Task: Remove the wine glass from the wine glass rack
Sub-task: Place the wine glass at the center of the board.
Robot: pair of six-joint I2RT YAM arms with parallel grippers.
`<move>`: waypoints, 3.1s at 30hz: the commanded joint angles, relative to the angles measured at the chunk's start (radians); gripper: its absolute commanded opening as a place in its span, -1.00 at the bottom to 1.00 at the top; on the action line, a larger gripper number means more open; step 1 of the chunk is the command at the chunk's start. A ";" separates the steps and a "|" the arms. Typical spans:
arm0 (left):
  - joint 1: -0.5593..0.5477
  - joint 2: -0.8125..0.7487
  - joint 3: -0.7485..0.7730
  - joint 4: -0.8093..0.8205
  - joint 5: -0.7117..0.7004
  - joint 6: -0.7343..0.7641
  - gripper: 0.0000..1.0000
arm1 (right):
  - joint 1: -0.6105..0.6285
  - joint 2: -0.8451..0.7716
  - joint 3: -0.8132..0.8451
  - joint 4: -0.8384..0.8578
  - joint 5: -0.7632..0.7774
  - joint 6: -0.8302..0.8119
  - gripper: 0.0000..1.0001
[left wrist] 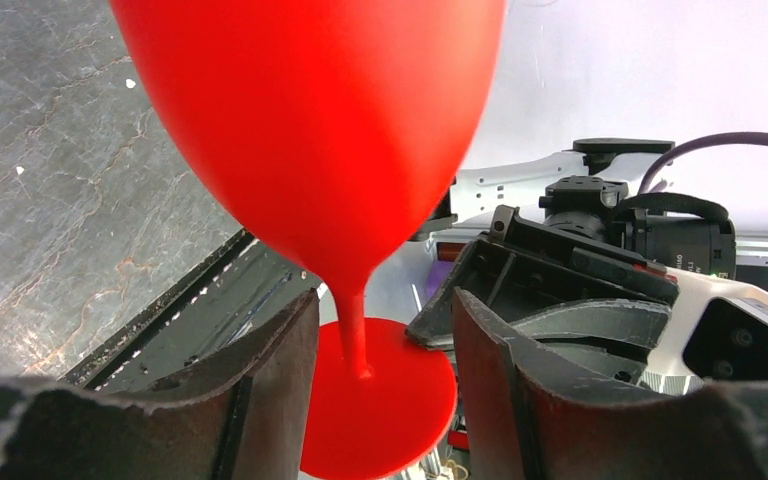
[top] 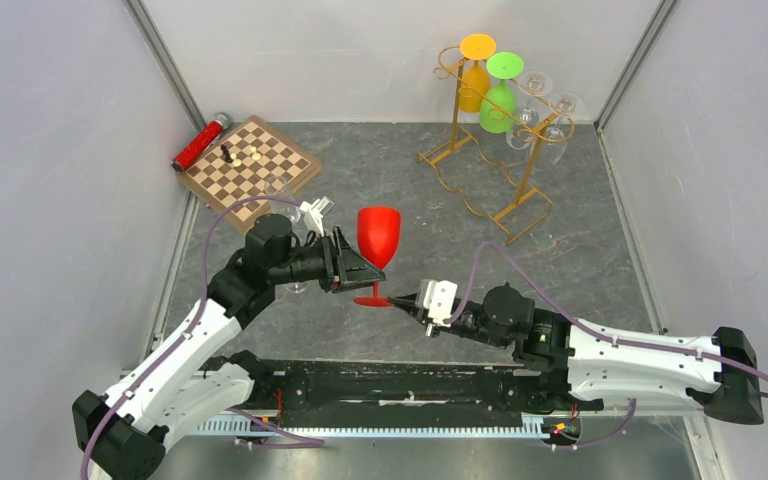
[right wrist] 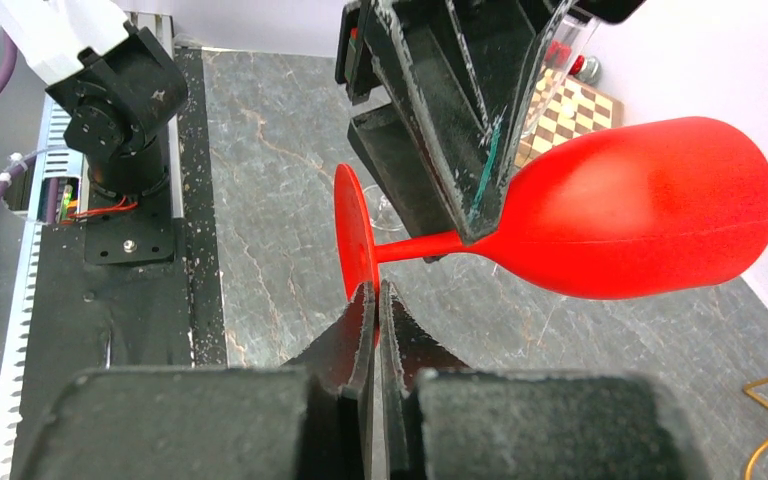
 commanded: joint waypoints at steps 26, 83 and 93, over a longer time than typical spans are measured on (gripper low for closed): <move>0.005 -0.039 -0.049 0.079 0.127 0.054 -0.95 | 0.047 0.007 0.164 -0.074 0.108 0.008 -0.13; -0.141 -0.285 -0.128 -0.327 0.279 0.435 -0.95 | -0.547 0.199 0.431 -0.389 -0.988 0.567 0.10; -0.141 -0.285 -0.128 -0.327 0.273 0.436 -0.95 | -0.476 0.242 0.443 -0.382 -0.979 0.555 0.03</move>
